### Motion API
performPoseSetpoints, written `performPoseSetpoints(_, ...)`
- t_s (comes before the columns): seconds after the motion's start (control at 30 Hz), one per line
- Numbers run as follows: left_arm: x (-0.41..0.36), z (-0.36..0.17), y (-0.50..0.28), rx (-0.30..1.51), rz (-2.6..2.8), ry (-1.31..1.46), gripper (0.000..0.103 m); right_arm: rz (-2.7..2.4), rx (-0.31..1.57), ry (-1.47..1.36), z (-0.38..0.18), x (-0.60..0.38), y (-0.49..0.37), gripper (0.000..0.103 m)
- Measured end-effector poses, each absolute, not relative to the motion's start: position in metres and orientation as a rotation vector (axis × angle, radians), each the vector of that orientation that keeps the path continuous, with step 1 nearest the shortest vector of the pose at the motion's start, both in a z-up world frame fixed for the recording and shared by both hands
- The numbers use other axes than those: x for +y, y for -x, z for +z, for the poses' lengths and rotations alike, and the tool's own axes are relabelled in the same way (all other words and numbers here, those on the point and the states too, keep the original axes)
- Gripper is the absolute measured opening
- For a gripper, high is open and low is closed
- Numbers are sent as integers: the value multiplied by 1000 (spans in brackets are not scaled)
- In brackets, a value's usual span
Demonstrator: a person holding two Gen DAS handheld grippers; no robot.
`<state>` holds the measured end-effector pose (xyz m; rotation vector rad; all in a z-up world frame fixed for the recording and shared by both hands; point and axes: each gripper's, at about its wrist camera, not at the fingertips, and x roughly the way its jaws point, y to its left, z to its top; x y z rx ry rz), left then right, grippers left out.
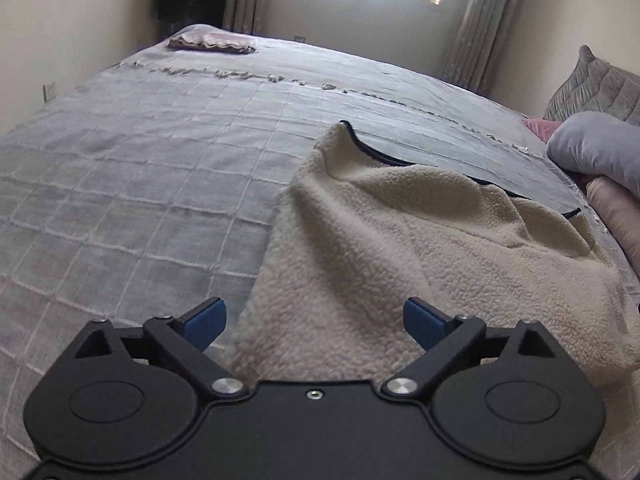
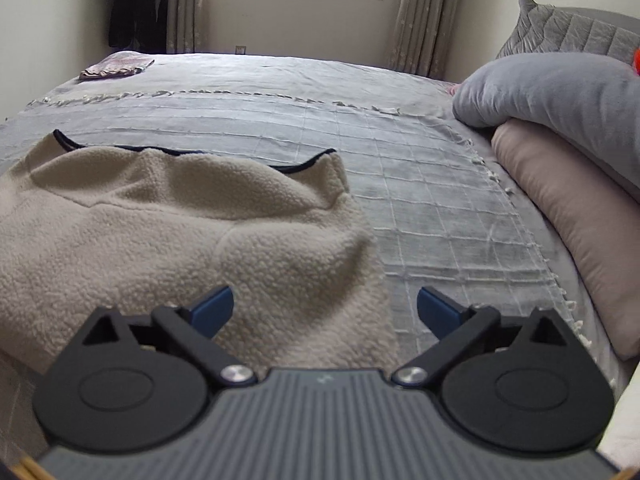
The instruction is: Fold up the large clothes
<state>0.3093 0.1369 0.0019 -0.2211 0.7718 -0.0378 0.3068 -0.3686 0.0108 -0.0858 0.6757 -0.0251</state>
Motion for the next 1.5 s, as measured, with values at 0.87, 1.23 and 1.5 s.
performPoseSetpoints(0.87,132,-22,-276,712,-11,681,31,19,828,-235,-8,-394,-273,40)
performPoseSetpoints(1.23,168,-11,-212,785,-101,643,40,76,919,-167,6,-381,-193,49)
performPoseSetpoints(1.5,172,-59,-215,806,-43,795,61,-42,830,105,13,-351,-181,86)
